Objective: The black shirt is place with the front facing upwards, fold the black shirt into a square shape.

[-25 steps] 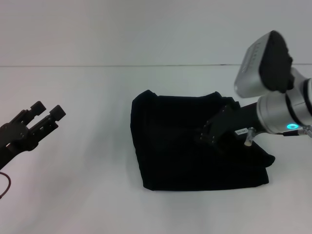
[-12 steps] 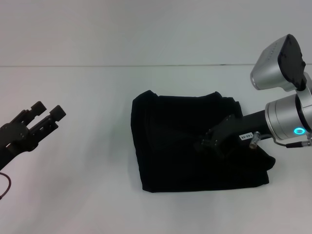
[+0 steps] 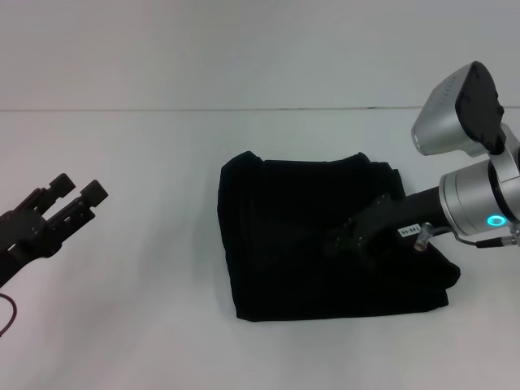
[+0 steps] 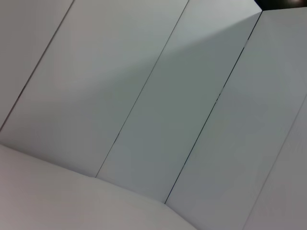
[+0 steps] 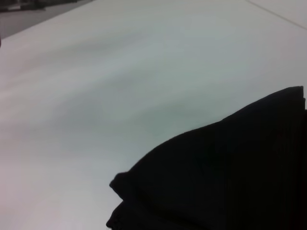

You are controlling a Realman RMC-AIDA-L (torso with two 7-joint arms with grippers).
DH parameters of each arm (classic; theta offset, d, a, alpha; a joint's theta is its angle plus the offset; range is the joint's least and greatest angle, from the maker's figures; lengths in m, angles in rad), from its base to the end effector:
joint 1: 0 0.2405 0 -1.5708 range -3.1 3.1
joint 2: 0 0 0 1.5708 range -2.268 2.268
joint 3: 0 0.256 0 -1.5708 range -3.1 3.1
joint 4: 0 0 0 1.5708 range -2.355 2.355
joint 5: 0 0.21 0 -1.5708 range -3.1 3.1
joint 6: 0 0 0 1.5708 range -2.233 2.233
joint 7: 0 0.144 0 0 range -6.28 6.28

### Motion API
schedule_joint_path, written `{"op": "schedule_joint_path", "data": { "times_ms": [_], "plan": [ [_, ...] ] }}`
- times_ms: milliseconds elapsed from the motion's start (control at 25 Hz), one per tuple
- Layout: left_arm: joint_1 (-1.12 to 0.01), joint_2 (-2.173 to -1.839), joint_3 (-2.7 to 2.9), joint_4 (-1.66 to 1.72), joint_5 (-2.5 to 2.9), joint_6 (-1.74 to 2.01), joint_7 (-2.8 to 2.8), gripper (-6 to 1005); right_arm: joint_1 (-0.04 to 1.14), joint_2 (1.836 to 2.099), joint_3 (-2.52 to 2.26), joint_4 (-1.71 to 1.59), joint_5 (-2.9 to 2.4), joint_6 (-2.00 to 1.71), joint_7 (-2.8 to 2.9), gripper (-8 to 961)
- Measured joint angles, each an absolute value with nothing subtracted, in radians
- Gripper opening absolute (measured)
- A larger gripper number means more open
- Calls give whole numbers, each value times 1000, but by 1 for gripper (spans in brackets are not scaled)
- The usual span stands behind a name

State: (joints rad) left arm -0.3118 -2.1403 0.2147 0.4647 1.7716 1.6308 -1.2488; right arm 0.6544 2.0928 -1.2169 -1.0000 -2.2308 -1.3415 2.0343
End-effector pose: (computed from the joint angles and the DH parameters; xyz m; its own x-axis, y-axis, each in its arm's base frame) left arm -0.3303 0.2655 0.0264 0.3293 0.2241 0.9172 0.8241 -0.5424 -0.1634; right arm 0.1831 0.3754 -0.0313 0.8949 -0.4423 -0.0595 -0.4445 -0.8717 -0.2060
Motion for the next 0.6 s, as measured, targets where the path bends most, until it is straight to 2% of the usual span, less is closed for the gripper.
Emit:
{"op": "schedule_joint_path", "data": {
  "times_ms": [600],
  "plan": [
    [-310,-2142,215,465,1773,1640,-1247,847,678,2090,-1211,-997,-2233,-1352,2037,169]
  ]
}}
